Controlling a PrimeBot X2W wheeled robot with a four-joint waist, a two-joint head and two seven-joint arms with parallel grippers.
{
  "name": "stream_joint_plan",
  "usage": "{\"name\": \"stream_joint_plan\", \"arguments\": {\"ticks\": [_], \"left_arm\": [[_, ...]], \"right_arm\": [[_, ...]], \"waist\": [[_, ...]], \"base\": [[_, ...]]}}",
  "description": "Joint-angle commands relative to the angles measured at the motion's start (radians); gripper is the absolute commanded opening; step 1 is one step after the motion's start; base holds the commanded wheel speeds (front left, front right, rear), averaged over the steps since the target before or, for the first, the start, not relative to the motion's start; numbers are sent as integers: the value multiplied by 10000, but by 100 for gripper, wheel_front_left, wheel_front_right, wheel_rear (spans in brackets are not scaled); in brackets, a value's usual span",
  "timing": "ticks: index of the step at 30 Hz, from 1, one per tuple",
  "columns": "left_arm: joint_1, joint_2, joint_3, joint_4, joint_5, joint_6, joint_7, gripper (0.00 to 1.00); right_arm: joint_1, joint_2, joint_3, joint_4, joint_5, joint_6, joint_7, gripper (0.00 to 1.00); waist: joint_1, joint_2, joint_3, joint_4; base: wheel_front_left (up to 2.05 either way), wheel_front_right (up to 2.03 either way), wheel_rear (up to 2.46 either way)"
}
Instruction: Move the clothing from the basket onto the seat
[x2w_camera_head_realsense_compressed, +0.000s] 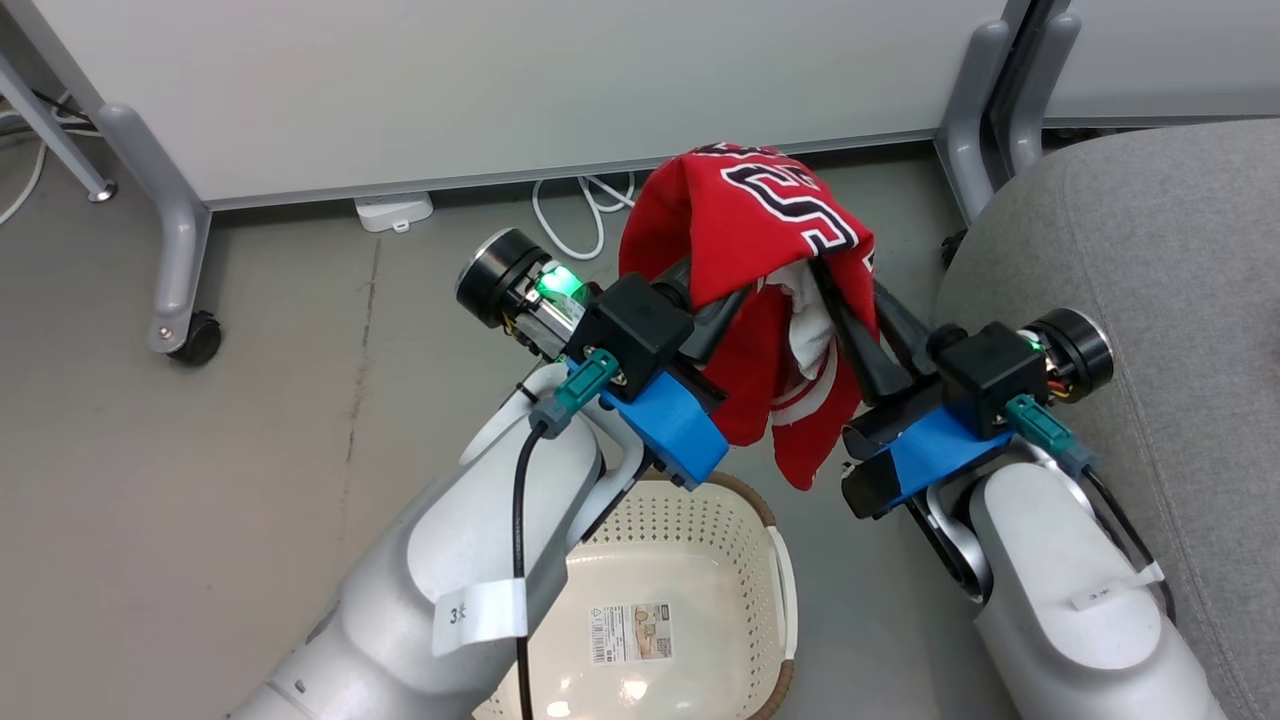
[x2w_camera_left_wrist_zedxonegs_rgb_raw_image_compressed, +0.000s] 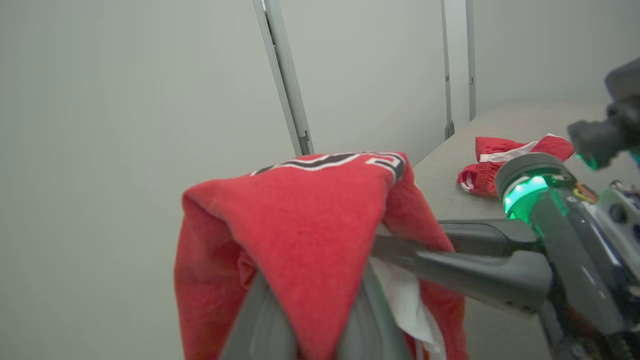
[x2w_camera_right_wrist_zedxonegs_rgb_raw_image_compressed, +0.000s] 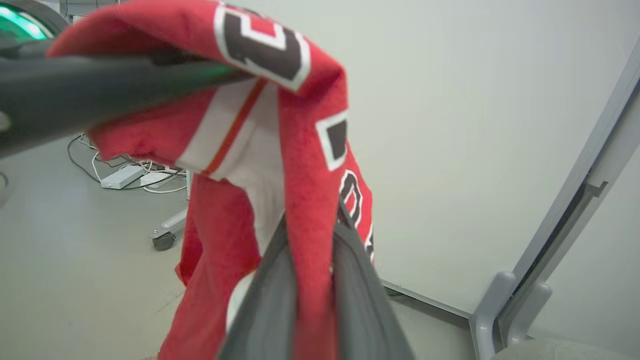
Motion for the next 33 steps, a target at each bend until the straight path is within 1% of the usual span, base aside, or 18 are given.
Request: {"name": "stream_joint_plan", "arguments": {"ticks": [1, 25, 26, 27, 33], "left_arm": [[-156, -16, 10, -68, -63, 0, -54, 0], [-281, -20, -109, -22, -135, 34, -55, 0], [-289, -20, -103, -12, -132, 41, -55, 16], [-299, -20, -92, -9, -128, 66, -55, 100], [-319, -17, -129, 7, -75, 100, -53, 100]], "right_arm": [[-158, 26, 11, 55, -59, 1, -34, 0], [-193, 118, -41, 81, 53, 1, -34, 0], [-197, 121, -48, 77, 62, 1, -34, 0], [-202, 125, -63, 67, 74, 1, -34, 0], [-232, 182, -251, 41, 181, 1, -34, 0]], "waist": [[0, 0, 6, -5], [0, 0, 81, -104], [0, 0, 83, -109], [0, 0, 91, -110], [0, 0, 163, -107]], "base": [[0, 0, 0], [0, 0, 0], [0, 0, 0], [0, 0, 0], [0, 0, 0]]}}
